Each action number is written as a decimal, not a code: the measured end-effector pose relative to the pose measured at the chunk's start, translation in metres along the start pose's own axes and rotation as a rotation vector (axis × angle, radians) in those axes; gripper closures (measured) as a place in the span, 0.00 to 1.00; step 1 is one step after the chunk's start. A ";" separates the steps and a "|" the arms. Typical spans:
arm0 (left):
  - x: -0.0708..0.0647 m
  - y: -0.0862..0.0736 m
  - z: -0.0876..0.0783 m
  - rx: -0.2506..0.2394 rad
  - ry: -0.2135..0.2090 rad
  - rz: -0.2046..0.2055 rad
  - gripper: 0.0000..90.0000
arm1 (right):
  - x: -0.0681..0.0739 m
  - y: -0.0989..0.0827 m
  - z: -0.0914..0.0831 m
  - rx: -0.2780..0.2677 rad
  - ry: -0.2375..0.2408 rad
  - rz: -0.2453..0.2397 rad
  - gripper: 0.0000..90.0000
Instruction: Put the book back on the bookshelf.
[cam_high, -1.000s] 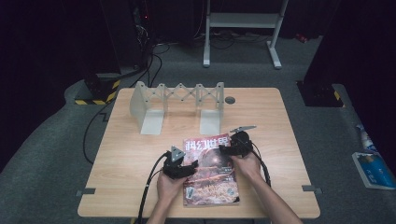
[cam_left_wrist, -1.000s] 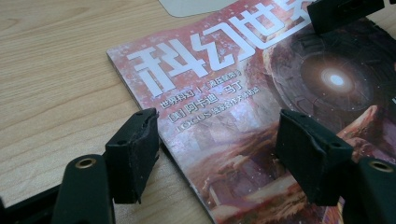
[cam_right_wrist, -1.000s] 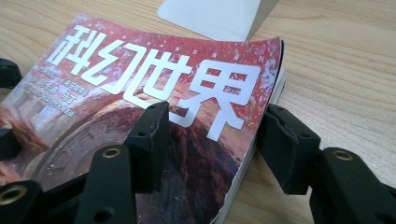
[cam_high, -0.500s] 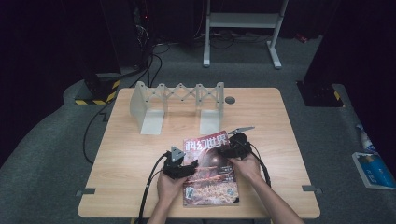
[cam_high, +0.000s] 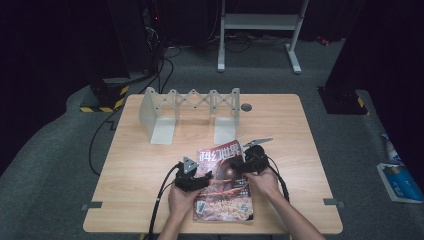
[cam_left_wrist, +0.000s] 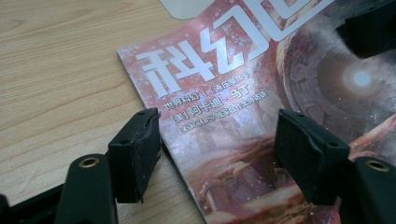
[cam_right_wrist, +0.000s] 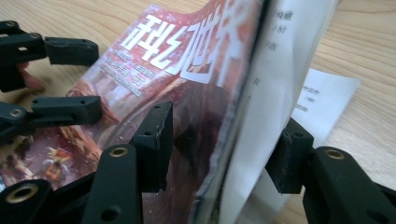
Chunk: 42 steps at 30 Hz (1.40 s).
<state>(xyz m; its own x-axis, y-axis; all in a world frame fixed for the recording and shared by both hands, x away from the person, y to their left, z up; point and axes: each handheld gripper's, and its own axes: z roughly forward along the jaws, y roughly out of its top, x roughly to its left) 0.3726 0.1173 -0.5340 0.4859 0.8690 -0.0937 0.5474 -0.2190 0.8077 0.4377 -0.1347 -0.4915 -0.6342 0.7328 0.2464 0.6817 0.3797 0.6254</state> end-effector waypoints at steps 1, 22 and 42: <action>0.000 0.000 0.000 0.001 -0.001 0.000 0.35 | 0.001 0.000 0.000 -0.005 -0.005 -0.008 0.54; 0.000 0.000 0.000 0.000 -0.002 0.001 0.35 | 0.010 -0.005 0.000 0.032 0.025 0.008 0.56; 0.006 0.001 -0.002 0.000 -0.069 -0.032 0.31 | 0.004 -0.022 -0.010 -0.060 0.142 -0.048 0.91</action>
<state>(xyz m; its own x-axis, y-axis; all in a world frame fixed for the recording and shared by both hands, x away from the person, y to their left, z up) 0.3748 0.1231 -0.5331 0.5136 0.8431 -0.1595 0.5637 -0.1914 0.8035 0.4166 -0.1453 -0.4966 -0.7133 0.6260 0.3151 0.6295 0.3747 0.6807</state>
